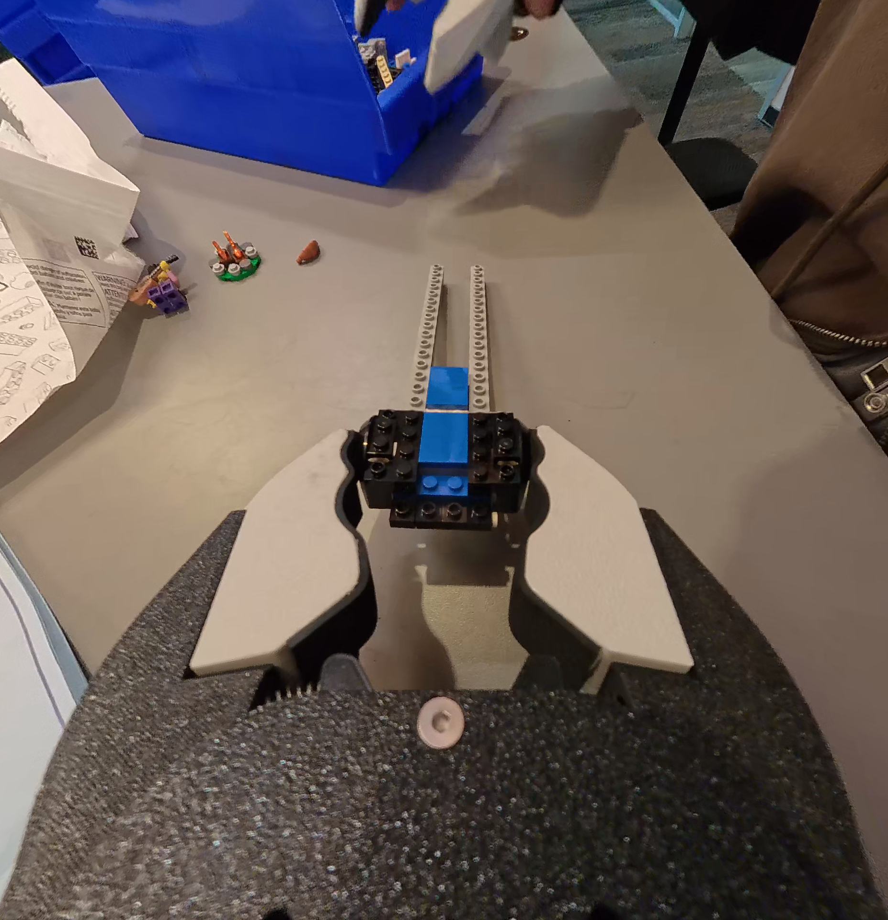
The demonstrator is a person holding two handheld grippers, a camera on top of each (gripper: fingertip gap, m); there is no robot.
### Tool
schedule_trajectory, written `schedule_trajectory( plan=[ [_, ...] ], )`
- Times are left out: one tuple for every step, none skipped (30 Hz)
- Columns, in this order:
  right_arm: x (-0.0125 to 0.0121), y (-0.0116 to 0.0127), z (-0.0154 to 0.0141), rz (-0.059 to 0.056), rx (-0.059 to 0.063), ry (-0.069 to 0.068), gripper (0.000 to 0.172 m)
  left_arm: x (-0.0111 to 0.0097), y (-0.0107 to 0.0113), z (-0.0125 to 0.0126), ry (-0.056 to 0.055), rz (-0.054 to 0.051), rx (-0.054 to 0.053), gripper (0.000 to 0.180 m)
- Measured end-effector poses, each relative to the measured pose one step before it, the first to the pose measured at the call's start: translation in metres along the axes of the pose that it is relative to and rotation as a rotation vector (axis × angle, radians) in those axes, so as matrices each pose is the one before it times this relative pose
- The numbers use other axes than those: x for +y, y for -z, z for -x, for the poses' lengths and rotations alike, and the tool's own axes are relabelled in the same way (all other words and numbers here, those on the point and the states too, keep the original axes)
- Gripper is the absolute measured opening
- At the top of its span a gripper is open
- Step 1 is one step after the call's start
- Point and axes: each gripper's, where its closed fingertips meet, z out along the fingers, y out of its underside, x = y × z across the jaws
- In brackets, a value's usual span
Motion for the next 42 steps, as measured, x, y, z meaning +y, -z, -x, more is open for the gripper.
schedule_trajectory(
  plan=[
    [-0.00668,-0.00529,0.0157,-0.0177,-0.0598,0.0158,0.043,-0.00099,0.00041,-0.00046,-0.0084,-0.0073,-0.0005,0.064],
    [-0.00637,-0.00718,0.01511,-0.0135,-0.0575,0.0132,0.042,-0.00084,0.00041,-0.00017,-0.0103,-0.0053,-0.0025,0.064],
    [-0.00617,-0.0087,0.01374,-0.0097,-0.0527,0.0148,0.041,-0.00028,0.00017,-0.00034,-0.0138,-0.0005,-0.0031,0.064],
    [-0.00614,-0.00966,0.01199,-0.0092,-0.0459,0.0188,0.041,0.00019,0.00011,-0.00049,-0.0181,0.0023,-0.0034,0.064],
    [-0.00658,-0.01018,0.00999,-0.0108,-0.0402,0.0185,0.04,0.00003,0.00006,-0.00061,-0.0192,0.0019,-0.004,0.064],
    [-0.00676,-0.01027,0.00887,-0.0114,-0.0429,0.0144,0.04,-0.00006,0.00008,-0.0007,-0.017,0.0009,-0.003,0.064],
    [-0.00728,-0.00989,0.00786,-0.0114,-0.0445,0.0106,0.04,-0.00016,0.00005,-0.00058,-0.0132,0.0007,-0.0025,0.064],
    [-0.00743,-0.00906,0.00622,-0.0119,-0.0395,0.011,0.04,-0.0001,-0.00001,-0.00018,-0.007,0.0013,-0.0021,0.064],
    [-0.00744,-0.0083,0.00414,-0.0118,-0.0302,0.0144,0.04,0.00031,-0.00008,-0.00002,0.0004,0.0042,-0.0004,0.064],
    [-0.00689,-0.00744,0.00232,-0.0101,-0.0217,0.0156,0.04,0.00041,-0.0001,0.00003,0.0014,0.0033,0.001,0.064],
    [-0.00583,-0.00689,0.00167,-0.0065,-0.0209,0.0131,0.04,0.00026,0.00012,-0.00001,-0.0012,-0.0003,0.0,0.064],
    [-0.00455,-0.00636,0.0013,-0.0028,-0.0216,0.0077,0.04,-0.00016,0.00023,-0.0001,-0.0029,-0.0025,0.0,0.064],
    [-0.00323,-0.00588,-0.00002,-0.0002,-0.018,0.0019,0.04,0.00007,0.00031,-0.00023,-0.0057,-0.0012,0.0007,0.064],
    [-0.00209,-0.00513,-0.0009,0.0011,-0.0172,-0.0057,0.04,-0.00016,0.00036,-0.00026,-0.0122,-0.0017,-0.0027,0.064],
    [-0.00041,-0.00442,-0.00016,0.0063,-0.0283,-0.0154,0.039,-0.00054,0.0005,-0.00033,-0.0186,-0.0028,-0.0052,0.064],
    [0.00076,-0.00348,0.00051,0.0108,-0.039,-0.0231,0.04,-0.0009,0.00047,-0.00067,-0.0222,-0.0032,-0.0045,0.064],
    [0.00053,-0.00227,0.00126,0.0067,-0.0455,-0.0251,0.04,-0.00002,0.00033,-0.00113,-0.0245,0.0029,-0.0024,0.064],
    [0.00054,-0.00095,0.00231,0.0043,-0.05,-0.0199,0.04,-0.00028,0.00027,-0.00075,-0.0242,-0.0003,-0.0045,0.064],
    [0.00182,-0.00074,0.00249,0.0127,-0.0446,-0.0056,0.04,-0.00006,0.00013,-0.00085,-0.0238,0.0016,-0.0044,0.064],
    [0.00197,-0.00019,0.00145,0.0127,-0.0311,0.0033,0.04,0.00059,-0.00004,-0.00114,-0.0235,0.0051,-0.0017,0.064],
    [0.00181,-0.0001,-0.0005,0.0127,-0.0138,0.0055,0.037,0.00009,0.0,-0.0016,-0.0187,0.0002,0.0031,0.064],
    [0.00132,-0.00006,-0.00216,0.0111,-0.0005,0.004,0.034,-0.00057,0.00006,-0.00194,-0.0117,-0.005,0.0068,0.064],
    [0.00061,0.00006,-0.0019,0.0069,-0.0014,0.001,0.03,-0.00082,0.00002,-0.00028,-0.0042,-0.0057,-0.0016,0.064],
    [-0.00034,-0.00008,0.00002,0.0033,-0.009,-0.0004,0.029,-0.00009,0.00012,0.00093,-0.0001,-0.001,-0.0062,0.064],
    [-0.00054,-0.00022,-0.00039,0.0039,0.0014,0.0037,0.027,0.00027,0.00032,0.00112,0.003,0.0015,-0.0046,0.064],
    [-0.00038,-0.00064,-0.00068,0.0051,0.0118,0.0116,0.024,0.00077,0.00032,0.00086,0.0049,0.0025,-0.0032,0.064],
    [-0.00056,-0.00087,-0.00094,0.0052,0.0197,0.0149,0.023,0.00074,0.00004,0.00094,0.0071,0.0017,-0.0033,0.064],
    [-0.00048,-0.00135,-0.00141,0.0067,0.0275,0.0157,0.021,0.00091,-0.00037,0.00139,0.0099,0.0033,-0.0054,0.064],
    [0.00032,-0.00182,-0.00203,0.0128,0.035,0.0179,0.02,0.00118,-0.00073,0.0011,0.0088,0.0059,-0.0045,0.064],
    [0.00071,-0.00219,-0.00163,0.0169,0.0366,0.0236,0.019,0.00129,-0.00092,0.00022,0.0042,0.0078,-0.0007,0.064],
    [0.00038,-0.00259,-0.00042,0.0157,0.0318,0.0271,0.019,0.00078,-0.00092,-0.00036,0.0013,0.0048,0.0009,0.064],
    [0.00031,-0.0027,0.00041,0.0153,0.026,0.0255,0.018,0.00058,-0.00088,-0.00085,0.0021,0.0028,0.0034,0.064],
    [0.00028,-0.00236,0.00094,0.0144,0.0191,0.0228,0.015,0.00192,-0.00078,-0.00053,0.0047,0.011,0.0035,0.064],
    [0.00026,-0.0015,0.00069,0.0099,0.0153,0.0206,0.011,0.00287,-0.00045,0.00014,0.0045,0.0138,0.0012,0.064],
    [0.00013,-0.00105,-0.00045,0.0032,0.0125,0.0067,0.009,0.00169,-0.0001,0.00013,0.007,0.0063,0.0019,0.064],
    [0.00013,-0.001,-0.00099,-0.0039,0.0022,-0.0158,0.009,0.0005,0.00001,0.00029,0.0105,0.0,0.0016,0.064],
    [-0.00042,-0.00076,-0.00131,-0.0132,-0.0038,-0.03,0.008,0.00026,0.00032,0.00125,0.0107,-0.0014,-0.0047,0.064],
    [-0.00052,-0.00033,-0.00212,-0.0168,-0.0025,-0.0335,0.009,0.00012,0.00018,0.00165,0.0107,-0.0016,-0.0055,0.064],
    [-0.00007,-0.00033,-0.00115,-0.0117,-0.0061,-0.0268,0.009,0.00033,-0.00014,0.00055,0.0132,0.0006,0.0018,0.064],
    [0.0002,-0.0005,-0.00087,-0.0047,-0.0017,-0.0183,0.009,0.00095,-0.00046,0.00057,0.0082,0.0032,-0.0009,0.064],
    [0.00046,-0.0005,-0.00114,-0.001,0.0065,-0.0112,0.009,0.00135,-0.00057,0.00079,0.0014,0.0086,-0.0036,0.063],
    [0.00038,-0.00055,-0.00117,-0.0004,0.0084,-0.0092,0.009,0.00157,-0.00044,0.0006,-0.0003,0.0096,-0.0027,0.063]
  ],
)
